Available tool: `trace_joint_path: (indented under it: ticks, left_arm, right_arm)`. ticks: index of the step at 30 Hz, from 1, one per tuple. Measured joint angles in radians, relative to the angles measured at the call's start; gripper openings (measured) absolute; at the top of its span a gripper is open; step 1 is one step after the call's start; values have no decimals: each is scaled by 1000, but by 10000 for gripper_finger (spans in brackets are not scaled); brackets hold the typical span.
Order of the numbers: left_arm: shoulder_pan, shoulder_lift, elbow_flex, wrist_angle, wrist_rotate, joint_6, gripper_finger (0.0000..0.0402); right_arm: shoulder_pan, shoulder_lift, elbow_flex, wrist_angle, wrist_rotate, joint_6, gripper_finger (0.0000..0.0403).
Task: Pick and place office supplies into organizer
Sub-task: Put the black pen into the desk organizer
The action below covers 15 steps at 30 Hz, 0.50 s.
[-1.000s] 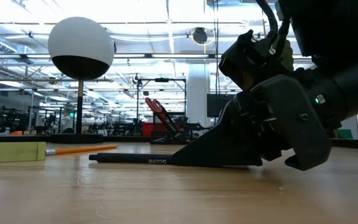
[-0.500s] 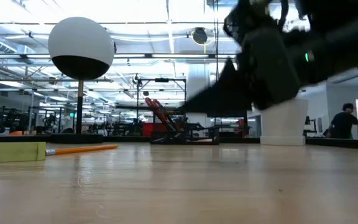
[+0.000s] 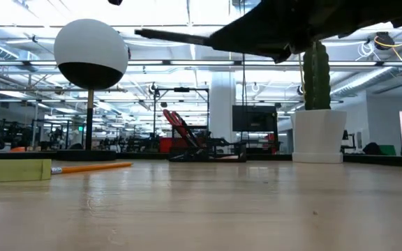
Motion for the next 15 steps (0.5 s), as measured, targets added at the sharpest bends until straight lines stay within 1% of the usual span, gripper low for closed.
trace_joint_path:
  ticks: [4,9,12,15]
  left_arm:
    - [8,0,0,2,18,-9,171]
    - [26,0,0,0,19,-8,243]
    - [36,0,0,-14,19,-15,268]
    - [40,0,0,-38,19,-24,280]
  right_arm:
    - [1,-40,-36,-12,27,2,26]
    - [7,-85,-72,-6,26,23,26]
    - [12,-115,-86,-3,26,22,26]
    - [15,-134,-88,29,41,-4,26]
